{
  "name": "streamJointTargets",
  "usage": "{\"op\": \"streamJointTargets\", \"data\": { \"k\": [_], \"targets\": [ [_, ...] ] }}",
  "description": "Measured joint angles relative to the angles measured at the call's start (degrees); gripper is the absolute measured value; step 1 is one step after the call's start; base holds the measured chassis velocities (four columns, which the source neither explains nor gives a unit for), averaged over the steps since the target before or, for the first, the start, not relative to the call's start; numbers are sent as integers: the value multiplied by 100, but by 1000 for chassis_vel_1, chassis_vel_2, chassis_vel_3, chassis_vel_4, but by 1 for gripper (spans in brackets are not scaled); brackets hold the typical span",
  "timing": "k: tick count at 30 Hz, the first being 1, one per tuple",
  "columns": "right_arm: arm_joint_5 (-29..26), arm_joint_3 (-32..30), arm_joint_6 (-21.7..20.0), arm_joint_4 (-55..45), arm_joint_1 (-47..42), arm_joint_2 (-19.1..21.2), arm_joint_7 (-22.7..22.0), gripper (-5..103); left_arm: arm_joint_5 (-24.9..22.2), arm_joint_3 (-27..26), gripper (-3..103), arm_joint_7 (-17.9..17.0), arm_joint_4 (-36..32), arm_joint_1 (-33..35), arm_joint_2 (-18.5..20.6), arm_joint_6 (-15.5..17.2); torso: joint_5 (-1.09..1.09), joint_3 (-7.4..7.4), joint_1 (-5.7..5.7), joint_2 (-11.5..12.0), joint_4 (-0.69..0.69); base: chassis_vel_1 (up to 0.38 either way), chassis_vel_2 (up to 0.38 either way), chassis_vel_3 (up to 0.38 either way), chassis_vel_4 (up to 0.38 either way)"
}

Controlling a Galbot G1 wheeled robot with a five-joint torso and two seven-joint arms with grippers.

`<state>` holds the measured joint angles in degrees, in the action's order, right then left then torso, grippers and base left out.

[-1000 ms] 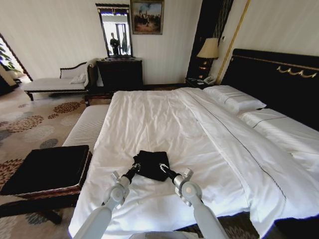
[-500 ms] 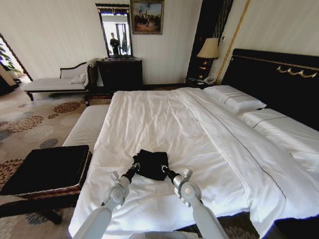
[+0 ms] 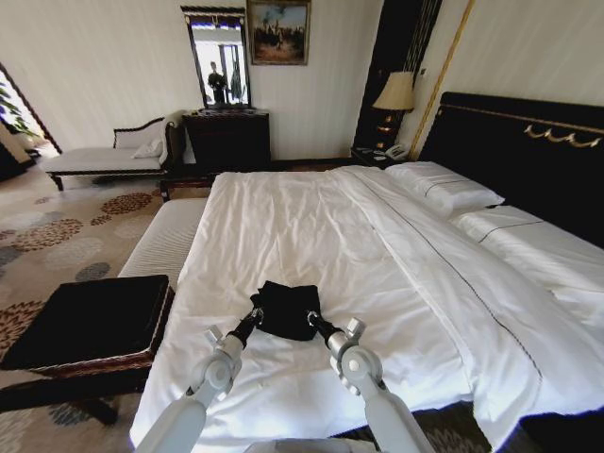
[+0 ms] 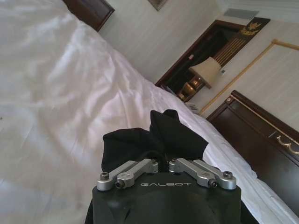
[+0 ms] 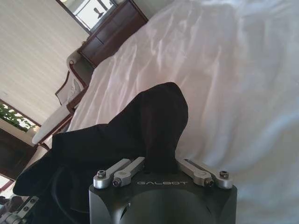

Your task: Fold the clothes on the bed and place them into the basket.

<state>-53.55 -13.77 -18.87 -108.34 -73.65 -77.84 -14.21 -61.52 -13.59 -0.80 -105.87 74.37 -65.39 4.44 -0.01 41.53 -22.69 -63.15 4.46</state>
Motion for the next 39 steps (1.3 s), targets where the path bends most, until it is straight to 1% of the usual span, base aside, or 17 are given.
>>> {"op": "streamJointTargets", "data": {
  "k": [1, 2, 6, 12, 21, 27, 39],
  "targets": [
    [0, 0, 0, 0, 0, 0, 0, 7, 0, 0, 4, 0, 0, 0, 0, 0, 0, 0, 0, 0, 0, 0, 0, 0, 0],
    [91, 4, 52, -121, -7, 38, 9, 7, 4, -64, 4, -16, -225, 76, 61, 5, 0, 0, 0, 0, 0, 0, 0, 0, 0],
    [418, 9, 127, -437, 24, 124, 11, 7, 110, -239, 4, -80, -755, 291, 245, 14, 1, 0, 0, 0, 0, 0, 0, 0, 0],
    [664, 34, 137, -611, 22, 158, 7, 7, 184, -411, 4, -132, -1106, 513, 318, 37, 0, 0, 0, 0, 0, 0, 0, 0, 0],
    [838, 159, 135, -608, 34, 66, -61, 7, 281, -459, 4, -214, -1330, 642, 318, 49, 0, 0, 0, 0, 0, 0, 0, 0, 0],
    [854, 182, 109, -671, 43, 62, -88, 7, 277, -538, 4, -216, -1426, 704, 367, 52, 0, 0, 0, 0, 0, 4, 5, -11, -10],
    [940, 217, 84, -760, -6, 3, -124, 7, 255, -631, 4, -221, -1548, 794, 458, 52, 0, 0, 0, 0, 0, 95, 104, -92, -99]
  ]
}}
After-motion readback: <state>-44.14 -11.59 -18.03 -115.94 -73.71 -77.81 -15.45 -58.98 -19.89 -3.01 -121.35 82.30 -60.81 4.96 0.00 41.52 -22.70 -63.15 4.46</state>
